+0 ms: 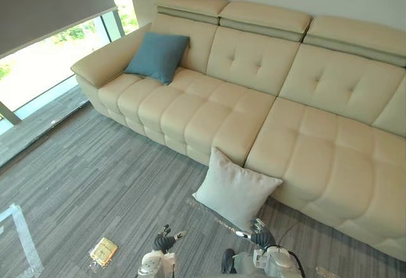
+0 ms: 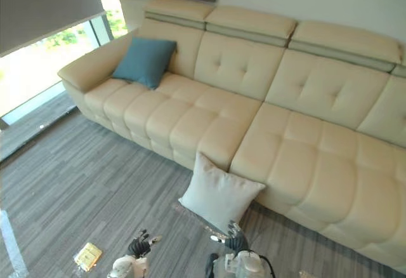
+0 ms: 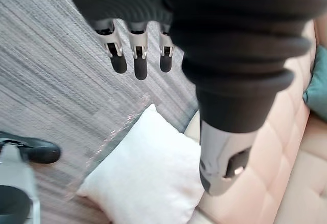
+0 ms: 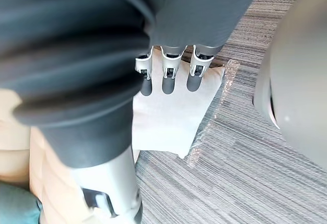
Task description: Pick up cushions and gather them together orderly.
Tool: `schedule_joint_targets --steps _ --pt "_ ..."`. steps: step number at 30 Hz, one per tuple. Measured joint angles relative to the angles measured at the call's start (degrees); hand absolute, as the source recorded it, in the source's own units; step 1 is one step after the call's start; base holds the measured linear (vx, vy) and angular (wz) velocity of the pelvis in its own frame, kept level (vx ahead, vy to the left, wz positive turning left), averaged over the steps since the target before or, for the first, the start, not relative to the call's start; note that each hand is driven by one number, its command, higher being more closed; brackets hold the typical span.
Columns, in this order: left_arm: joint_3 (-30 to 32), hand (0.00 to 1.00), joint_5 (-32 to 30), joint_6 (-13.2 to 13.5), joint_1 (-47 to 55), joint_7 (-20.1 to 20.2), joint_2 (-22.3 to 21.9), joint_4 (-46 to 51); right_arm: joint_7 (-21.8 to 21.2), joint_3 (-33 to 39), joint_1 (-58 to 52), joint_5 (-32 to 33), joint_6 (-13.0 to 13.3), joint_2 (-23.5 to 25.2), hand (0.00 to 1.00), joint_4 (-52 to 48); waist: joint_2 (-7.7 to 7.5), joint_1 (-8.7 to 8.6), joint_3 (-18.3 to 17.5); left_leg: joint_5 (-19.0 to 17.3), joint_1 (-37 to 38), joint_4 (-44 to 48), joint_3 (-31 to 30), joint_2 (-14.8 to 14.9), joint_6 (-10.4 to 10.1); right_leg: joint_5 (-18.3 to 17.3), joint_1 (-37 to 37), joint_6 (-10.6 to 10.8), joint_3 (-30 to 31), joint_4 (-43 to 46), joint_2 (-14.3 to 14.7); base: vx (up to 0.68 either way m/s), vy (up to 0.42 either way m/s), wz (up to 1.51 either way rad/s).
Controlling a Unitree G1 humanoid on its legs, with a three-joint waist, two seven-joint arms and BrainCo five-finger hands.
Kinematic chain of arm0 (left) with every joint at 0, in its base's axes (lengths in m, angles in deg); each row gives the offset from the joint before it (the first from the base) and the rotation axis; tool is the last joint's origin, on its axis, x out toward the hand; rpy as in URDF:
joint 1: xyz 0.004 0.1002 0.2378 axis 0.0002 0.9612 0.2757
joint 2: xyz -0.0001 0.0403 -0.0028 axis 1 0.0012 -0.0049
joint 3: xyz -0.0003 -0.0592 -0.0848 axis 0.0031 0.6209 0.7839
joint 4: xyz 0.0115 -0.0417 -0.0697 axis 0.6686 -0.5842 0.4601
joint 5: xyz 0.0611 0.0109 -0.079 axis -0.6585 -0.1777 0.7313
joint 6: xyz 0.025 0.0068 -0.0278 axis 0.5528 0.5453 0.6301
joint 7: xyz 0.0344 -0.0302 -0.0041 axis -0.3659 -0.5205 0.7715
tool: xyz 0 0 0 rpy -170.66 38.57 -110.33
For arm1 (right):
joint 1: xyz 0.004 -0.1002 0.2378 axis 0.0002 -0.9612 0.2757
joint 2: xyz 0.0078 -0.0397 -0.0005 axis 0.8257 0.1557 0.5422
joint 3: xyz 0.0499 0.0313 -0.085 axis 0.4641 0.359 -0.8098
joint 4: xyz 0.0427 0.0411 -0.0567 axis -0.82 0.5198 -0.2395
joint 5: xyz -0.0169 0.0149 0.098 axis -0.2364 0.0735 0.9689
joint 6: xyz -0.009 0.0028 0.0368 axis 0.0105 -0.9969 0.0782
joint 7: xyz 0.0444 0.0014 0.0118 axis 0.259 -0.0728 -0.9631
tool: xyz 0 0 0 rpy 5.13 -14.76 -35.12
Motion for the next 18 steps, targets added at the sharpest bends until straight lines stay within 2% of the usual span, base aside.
schedule_joint_targets --steps 2,3,5,7,8,9,10,11,12,13,16,18 --pt "0.30 0.00 0.02 0.17 1.16 -0.04 -0.21 2.14 0.20 -0.05 -0.30 0.35 -0.03 0.31 0.00 0.11 -0.03 0.43 0.41 -1.41 -4.04 10.55 -2.20 2.55 -1.53 -1.50 4.25 -1.56 1.33 -1.07 1.78 0.33 -0.146 -0.51" --pt "0.30 0.00 0.01 0.20 1.31 -0.05 -0.53 2.88 0.25 0.05 -0.41 0.40 -0.03 0.50 0.00 0.19 -0.50 0.52 0.57 -1.90 -5.47 10.88 -2.18 2.58 -1.94 -1.75 6.33 -1.44 2.37 -2.11 2.05 0.37 -0.166 -0.70" --pt "0.12 0.00 0.00 0.25 1.22 -0.05 -0.55 3.41 0.47 0.12 -0.49 0.40 -0.04 0.38 0.00 0.20 -1.07 0.65 0.50 -2.89 -7.14 6.88 -2.27 1.42 -1.48 -1.71 8.24 -1.29 3.94 -4.01 2.11 0.29 -0.100 -0.60" --pt "-0.64 0.00 0.03 0.20 1.00 -0.07 -0.80 4.08 0.68 0.52 -0.50 0.40 -0.15 0.42 0.00 0.20 -1.71 1.20 0.57 -3.45 -8.95 -6.32 -5.80 -2.80 -2.14 -1.67 9.66 -0.90 7.41 -5.13 1.97 0.34 -0.020 -0.73" --pt "-0.69 0.00 0.03 0.21 0.96 -0.09 -0.81 4.27 0.72 0.52 -0.48 0.41 -0.20 0.44 0.00 0.20 -1.87 1.26 0.69 -3.38 -9.02 -8.76 -7.02 -3.80 -2.21 -1.80 9.83 -0.67 8.07 -5.10 1.94 0.25 0.055 -0.74" --pt "-0.89 0.00 0.04 0.23 0.77 -0.16 -0.81 4.44 0.89 0.53 -0.66 0.39 -0.47 0.61 0.00 0.23 -2.35 1.69 0.83 -1.76 -8.78 -16.91 -12.36 -7.50 -1.81 -2.38 10.30 0.34 9.91 -4.93 1.81 0.26 0.121 -0.70" --pt "-1.51 0.00 0.05 0.22 0.88 -0.15 -0.80 4.24 0.99 0.54 -1.18 0.34 -0.52 0.52 0.00 0.14 -1.94 1.77 0.31 3.20 -8.12 -23.20 -16.52 -9.45 -0.24 -2.97 10.56 1.35 11.03 -4.83 2.26 0.26 0.121 -0.67" --pt "-1.90 0.00 0.05 0.21 1.02 -0.14 -0.80 4.13 1.00 0.53 -1.14 0.32 -0.53 0.35 0.00 0.07 -1.33 1.83 0.12 6.25 -7.90 -25.06 -16.99 -9.52 0.66 -3.16 10.85 1.65 11.45 -4.87 2.67 0.32 0.190 -0.56" --pt "-1.80 0.00 0.07 0.20 0.89 -0.13 -0.63 3.89 1.15 0.55 -1.33 0.31 -0.86 0.82 0.00 0.32 -1.65 1.88 -0.10 7.52 -6.50 -26.38 -16.24 -9.25 -0.77 -3.89 12.23 2.67 13.24 -4.92 2.96 0.28 0.149 -0.48" --pt "-1.46 0.00 0.14 0.27 1.17 -0.27 -0.61 3.72 1.13 0.52 -1.79 0.31 -0.88 1.71 0.00 0.18 -2.95 2.15 -0.99 7.53 -5.07 -28.14 -14.98 -9.58 -0.71 -4.02 12.18 3.15 14.06 -4.69 2.18 0.32 0.171 -0.50" --pt "-1.52 0.00 0.09 0.30 1.03 -0.12 -0.62 2.82 1.04 0.08 -2.67 0.33 -0.95 3.67 0.00 0.37 -5.09 2.74 -2.33 7.38 -2.41 -31.04 -11.43 -10.62 -0.44 -4.61 12.31 4.17 16.65 -4.73 0.38 0.20 0.104 -0.49" --pt "-1.63 0.00 0.05 0.35 1.00 -0.08 -0.77 2.55 0.86 -0.04 -2.80 0.32 -0.99 3.75 0.00 0.35 -5.10 2.81 -2.35 7.07 -1.36 -31.34 -10.26 -10.85 0.08 -4.57 12.82 4.24 17.27 -4.75 -0.06 0.11 0.079 -0.33"
